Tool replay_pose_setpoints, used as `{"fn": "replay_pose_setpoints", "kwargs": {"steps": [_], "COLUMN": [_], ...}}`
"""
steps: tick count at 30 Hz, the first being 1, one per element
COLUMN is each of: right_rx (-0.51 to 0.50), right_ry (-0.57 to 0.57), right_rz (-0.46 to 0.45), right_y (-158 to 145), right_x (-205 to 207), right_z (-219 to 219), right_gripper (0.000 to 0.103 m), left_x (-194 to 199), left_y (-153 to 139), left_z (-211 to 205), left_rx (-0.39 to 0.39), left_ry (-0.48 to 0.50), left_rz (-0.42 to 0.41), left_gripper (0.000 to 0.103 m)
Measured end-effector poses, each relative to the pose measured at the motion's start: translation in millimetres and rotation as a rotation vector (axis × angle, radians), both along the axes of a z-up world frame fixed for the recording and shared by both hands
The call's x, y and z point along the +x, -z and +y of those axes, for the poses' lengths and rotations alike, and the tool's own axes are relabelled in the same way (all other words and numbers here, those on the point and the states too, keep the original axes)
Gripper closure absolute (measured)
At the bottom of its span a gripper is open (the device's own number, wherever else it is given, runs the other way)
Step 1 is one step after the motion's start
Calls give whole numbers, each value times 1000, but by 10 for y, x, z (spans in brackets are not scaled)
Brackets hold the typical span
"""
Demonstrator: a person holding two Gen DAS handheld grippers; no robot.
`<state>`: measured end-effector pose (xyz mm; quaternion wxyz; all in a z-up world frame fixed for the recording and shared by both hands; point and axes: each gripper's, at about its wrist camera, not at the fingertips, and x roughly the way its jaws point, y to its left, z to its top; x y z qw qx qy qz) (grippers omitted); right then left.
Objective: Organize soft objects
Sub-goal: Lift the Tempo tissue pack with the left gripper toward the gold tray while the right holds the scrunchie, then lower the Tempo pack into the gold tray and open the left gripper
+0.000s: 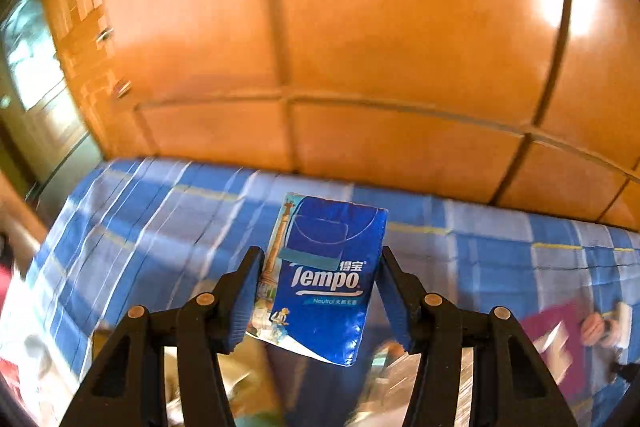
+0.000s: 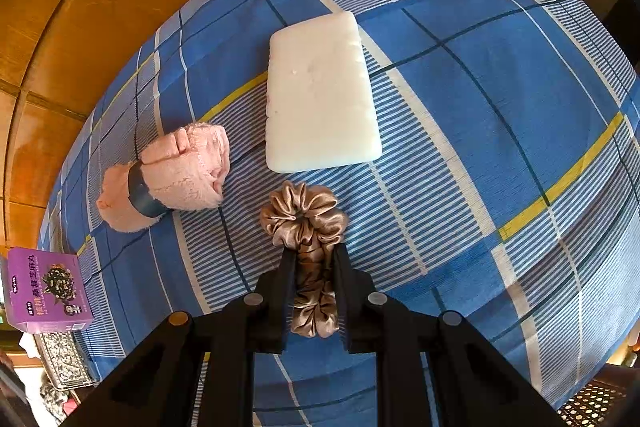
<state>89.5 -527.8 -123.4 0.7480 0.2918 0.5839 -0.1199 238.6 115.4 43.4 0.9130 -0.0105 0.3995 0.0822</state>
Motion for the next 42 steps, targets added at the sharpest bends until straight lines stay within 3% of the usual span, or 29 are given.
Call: {"fn": "replay_pose_setpoints", "kwargs": {"steps": [6,13,22,27,34,42], "right_rx": [-55,-235,-430,-588,-636,-687], "right_ry": [-34,-119,-106,-180,-188,-213], "right_rz": [23,78,98,89,93,99], "right_y": [-17,-35,-4,23,56,38], "right_x": [59,192,229,214,221,202], "right_z": [107,405,819,1115,1258,1297], "right_gripper": [87,86,85,85,85,85], "left_x": [-731,-1534,-2006,-2232,-2420,-2530], "left_y": [267,642,1057,1140,1241,1249], "left_z": [624,1238,1954,1966,1798,1610], "left_rx": [-70,-103,-99,-90,-72,-43], "left_ry": [-64,-166,-339,-343,-320,-288], "left_rz": [-1,4,41,25,11,-17], "left_gripper": [46,46,45,45,41,28]}}
